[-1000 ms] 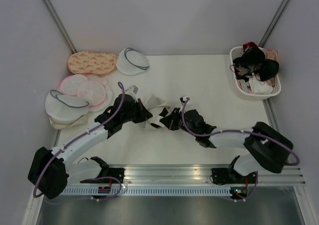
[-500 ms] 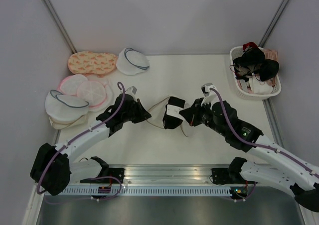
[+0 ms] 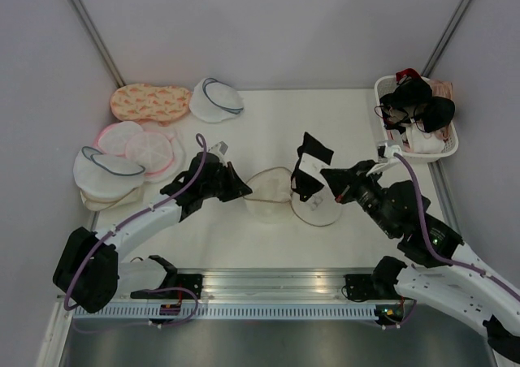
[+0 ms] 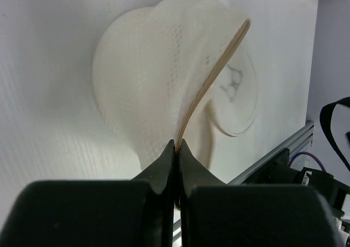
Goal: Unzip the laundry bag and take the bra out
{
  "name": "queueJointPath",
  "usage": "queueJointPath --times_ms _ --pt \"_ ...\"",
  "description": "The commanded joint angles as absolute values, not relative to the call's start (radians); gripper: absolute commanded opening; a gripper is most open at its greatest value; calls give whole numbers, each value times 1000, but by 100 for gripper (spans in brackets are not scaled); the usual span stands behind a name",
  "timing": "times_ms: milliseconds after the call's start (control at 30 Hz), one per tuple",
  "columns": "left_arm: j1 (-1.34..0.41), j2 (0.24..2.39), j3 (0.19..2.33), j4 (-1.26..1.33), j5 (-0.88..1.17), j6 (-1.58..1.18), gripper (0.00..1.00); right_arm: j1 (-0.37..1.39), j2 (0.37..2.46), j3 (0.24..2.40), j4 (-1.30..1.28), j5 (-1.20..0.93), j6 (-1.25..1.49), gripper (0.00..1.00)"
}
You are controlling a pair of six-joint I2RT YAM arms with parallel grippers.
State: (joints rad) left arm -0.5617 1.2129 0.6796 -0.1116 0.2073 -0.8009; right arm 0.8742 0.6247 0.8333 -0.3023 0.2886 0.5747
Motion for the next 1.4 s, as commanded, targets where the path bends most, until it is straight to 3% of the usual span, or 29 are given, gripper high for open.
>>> queueJointPath --times_ms 0,133,400,600,833,933,1367 --pt "-557 1216 657 -54 267 -830 2 873 522 789 -146 536 574 0" --pt "-558 1209 611 -38 291 -839 2 873 432 765 -50 798 539 0" --pt "-557 1149 565 -32 311 -851 2 868 830 1124 -366 1068 446 0" --pt "-557 1089 545 -35 334 -859 2 694 1090 1310 -434 997 469 0" --pt "-557 1014 520 -61 338 -862 2 187 1353 1446 -486 712 591 0" --pt "-557 979 515 -86 324 -859 2 68 1465 1489 -495 707 623 0" --pt "-557 916 551 -189 293 -842 2 -121 1896 1747 -486 707 627 0"
